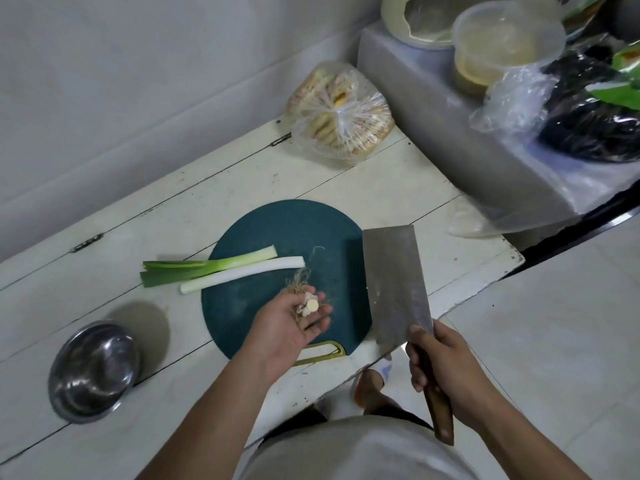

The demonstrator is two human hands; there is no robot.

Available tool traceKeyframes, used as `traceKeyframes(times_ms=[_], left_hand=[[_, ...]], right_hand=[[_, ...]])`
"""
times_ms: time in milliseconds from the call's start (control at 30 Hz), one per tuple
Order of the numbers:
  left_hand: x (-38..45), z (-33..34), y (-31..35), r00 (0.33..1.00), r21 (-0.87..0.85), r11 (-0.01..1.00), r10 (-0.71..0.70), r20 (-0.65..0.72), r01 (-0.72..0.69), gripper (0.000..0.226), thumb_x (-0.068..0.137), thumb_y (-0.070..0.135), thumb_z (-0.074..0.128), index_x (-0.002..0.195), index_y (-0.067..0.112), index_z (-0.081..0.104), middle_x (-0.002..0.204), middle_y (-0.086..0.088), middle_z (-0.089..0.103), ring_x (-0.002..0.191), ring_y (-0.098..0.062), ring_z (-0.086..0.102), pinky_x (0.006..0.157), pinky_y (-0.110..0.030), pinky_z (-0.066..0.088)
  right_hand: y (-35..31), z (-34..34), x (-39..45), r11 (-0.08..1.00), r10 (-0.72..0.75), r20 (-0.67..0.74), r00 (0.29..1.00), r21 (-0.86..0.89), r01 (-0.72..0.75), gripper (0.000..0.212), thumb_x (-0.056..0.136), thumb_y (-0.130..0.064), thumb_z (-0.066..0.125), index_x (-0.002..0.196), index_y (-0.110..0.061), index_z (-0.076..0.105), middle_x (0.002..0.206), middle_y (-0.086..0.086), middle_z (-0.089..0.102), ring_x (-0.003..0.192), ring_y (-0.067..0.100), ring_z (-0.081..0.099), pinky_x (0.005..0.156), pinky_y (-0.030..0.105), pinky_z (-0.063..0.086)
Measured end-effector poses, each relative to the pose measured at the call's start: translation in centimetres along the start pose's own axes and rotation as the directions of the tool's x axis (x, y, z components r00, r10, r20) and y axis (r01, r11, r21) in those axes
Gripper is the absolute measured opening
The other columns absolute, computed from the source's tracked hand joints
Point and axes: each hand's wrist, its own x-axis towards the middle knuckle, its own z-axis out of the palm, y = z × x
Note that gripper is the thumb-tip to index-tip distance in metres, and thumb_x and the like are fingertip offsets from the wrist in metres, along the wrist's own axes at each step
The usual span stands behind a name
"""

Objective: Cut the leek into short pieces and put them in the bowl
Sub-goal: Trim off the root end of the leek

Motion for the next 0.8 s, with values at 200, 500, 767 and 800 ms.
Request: traceKeyframes(times_ms=[200,500,767,800], left_hand=[[-1.6,2.7,-1.5,0.958,0.198,0.974,-0.156,0.243,0.108,0.023,0.087,0.036,0.071,0.093,0.015,0.067,0.099,-0.01,0.072,0.089,-0.026,0.067,0.078,-0.041,0.055],[-7.6,2.6,-7.6,0.826,0.71,0.704,-0.387,0.41,-0.024,0.006,0.087,0.014,0.073,0.088,0.013,0.068,0.083,-0.009,0.072,0.069,-0.019,0.066,0.059,-0.029,0.053],[-14.8,2.7,-20.3,0.643,0.909,0.317,-0.643,0.417,-0.272,0.009,0.089,0.021,0.073,0.091,0.015,0.066,0.078,-0.002,0.068,0.067,-0.012,0.061,0.062,-0.025,0.05],[-16.5,2.5,-22.7,0.601,0.915,0.277,-0.69,0.403,-0.295,0.009,0.089,0.02,0.073,0.092,0.014,0.066,0.077,-0.002,0.067,0.066,-0.012,0.061,0.062,-0.025,0.05]], right_hand=[[0.7,2.5,-5.9,0.989,-0.074,-0.033,0.997,0.124,0.078,0.03,0.105,-0.021,0.047,0.079,-0.007,0.053,0.066,0.017,0.05,0.045,0.026,0.042,0.048,0.034,0.046],[10.2,8.2,-18.8,0.927,-0.029,-0.413,0.91,0.329,0.178,0.027,0.105,-0.017,0.046,0.08,-0.009,0.055,0.065,0.017,0.049,0.042,0.024,0.04,0.044,0.031,0.044],[21.9,12.3,-32.4,0.752,0.18,-0.714,0.676,0.543,0.373,0.022,0.102,-0.016,0.049,0.081,-0.009,0.048,0.066,0.014,0.049,0.042,0.022,0.04,0.045,0.031,0.041],[23.7,13.3,-34.8,0.715,0.226,-0.747,0.625,0.563,0.414,0.022,0.102,-0.016,0.049,0.081,-0.009,0.048,0.066,0.014,0.049,0.042,0.022,0.04,0.044,0.03,0.041]])
